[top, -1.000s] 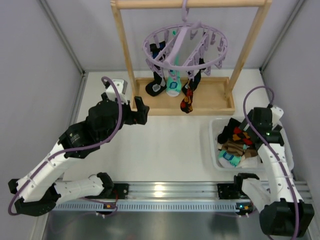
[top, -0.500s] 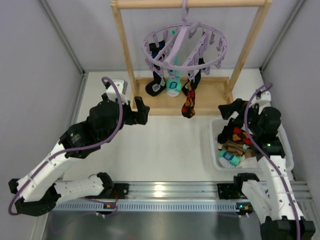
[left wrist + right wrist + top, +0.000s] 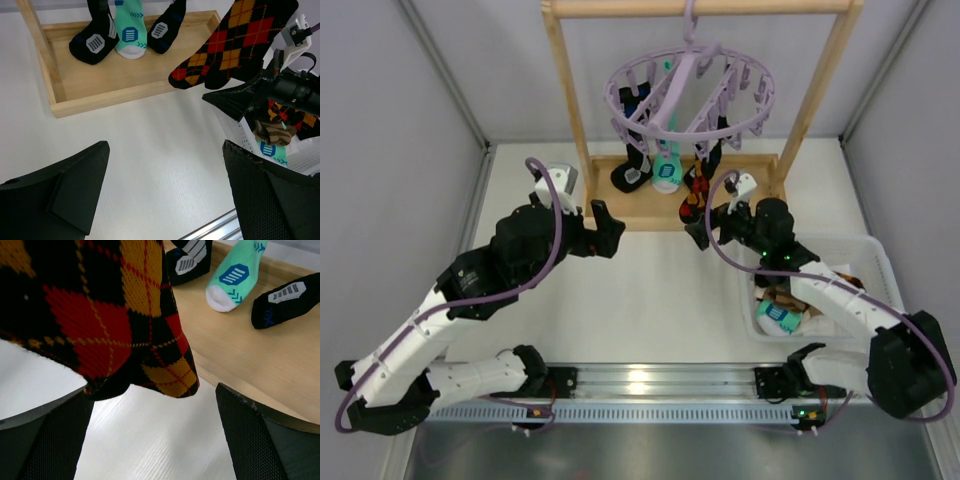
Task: Remove the socks clipped to the hanger
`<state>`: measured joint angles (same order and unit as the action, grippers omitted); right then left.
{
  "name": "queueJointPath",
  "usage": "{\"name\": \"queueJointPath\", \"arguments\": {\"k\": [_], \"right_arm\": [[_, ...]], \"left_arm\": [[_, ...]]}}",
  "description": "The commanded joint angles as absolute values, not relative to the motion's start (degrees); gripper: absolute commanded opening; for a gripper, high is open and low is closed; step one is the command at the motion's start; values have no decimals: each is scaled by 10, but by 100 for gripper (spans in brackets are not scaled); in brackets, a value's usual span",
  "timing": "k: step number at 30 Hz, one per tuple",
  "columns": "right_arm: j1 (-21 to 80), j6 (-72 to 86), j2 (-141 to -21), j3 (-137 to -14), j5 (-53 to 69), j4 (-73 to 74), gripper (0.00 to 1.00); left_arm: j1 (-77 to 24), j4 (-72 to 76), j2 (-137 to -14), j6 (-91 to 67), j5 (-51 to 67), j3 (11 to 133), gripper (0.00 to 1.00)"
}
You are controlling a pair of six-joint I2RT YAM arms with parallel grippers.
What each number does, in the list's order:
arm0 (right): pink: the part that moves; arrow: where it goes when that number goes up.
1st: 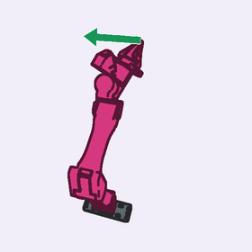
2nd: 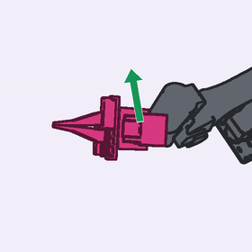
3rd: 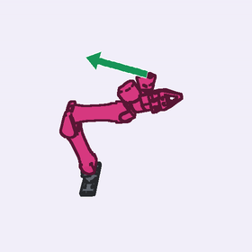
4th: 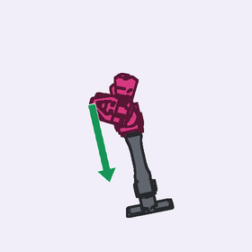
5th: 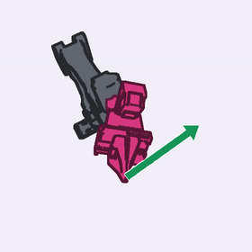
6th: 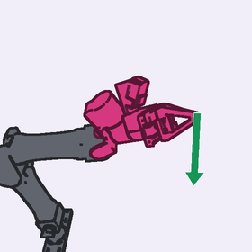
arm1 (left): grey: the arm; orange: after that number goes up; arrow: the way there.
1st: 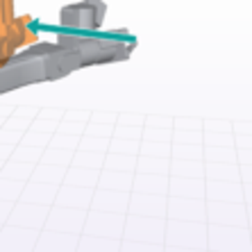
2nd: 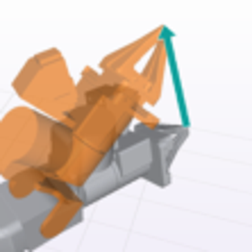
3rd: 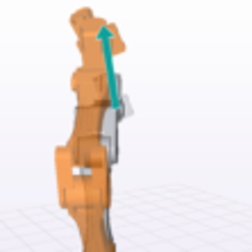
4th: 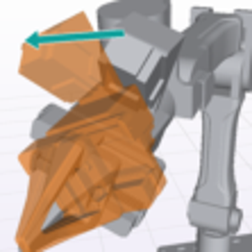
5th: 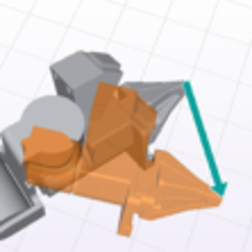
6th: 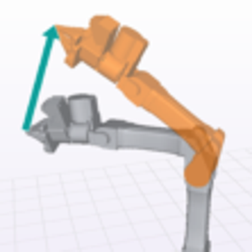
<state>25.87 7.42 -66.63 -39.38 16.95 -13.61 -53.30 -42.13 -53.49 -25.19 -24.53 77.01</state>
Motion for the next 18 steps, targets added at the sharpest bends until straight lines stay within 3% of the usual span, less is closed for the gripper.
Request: {"name": "queueJointPath", "arguments": {"k": [1,8,12,15,16,18], "right_arm": [[286,45,-682,-389,101,-260,99],[315,54,-748,-400,28,-354,99],[338,40,-789,-430,13,-357,90],[356,26,-809,-434,-11,-372,72],[364,22,-812,-426,-21,-393,52],[376,22,-808,-417,-41,-413,28]], "left_arm": [[-533,-413,-530,-257,-236,766,98],[-533,-413,-540,-259,-235,765,98],[-533,-413,-546,-268,-239,773,98],[-533,-413,-548,-275,-239,781,98],[-533,-413,-548,-277,-239,783,98],[-533,-412,-549,-281,-248,789,98]]}}
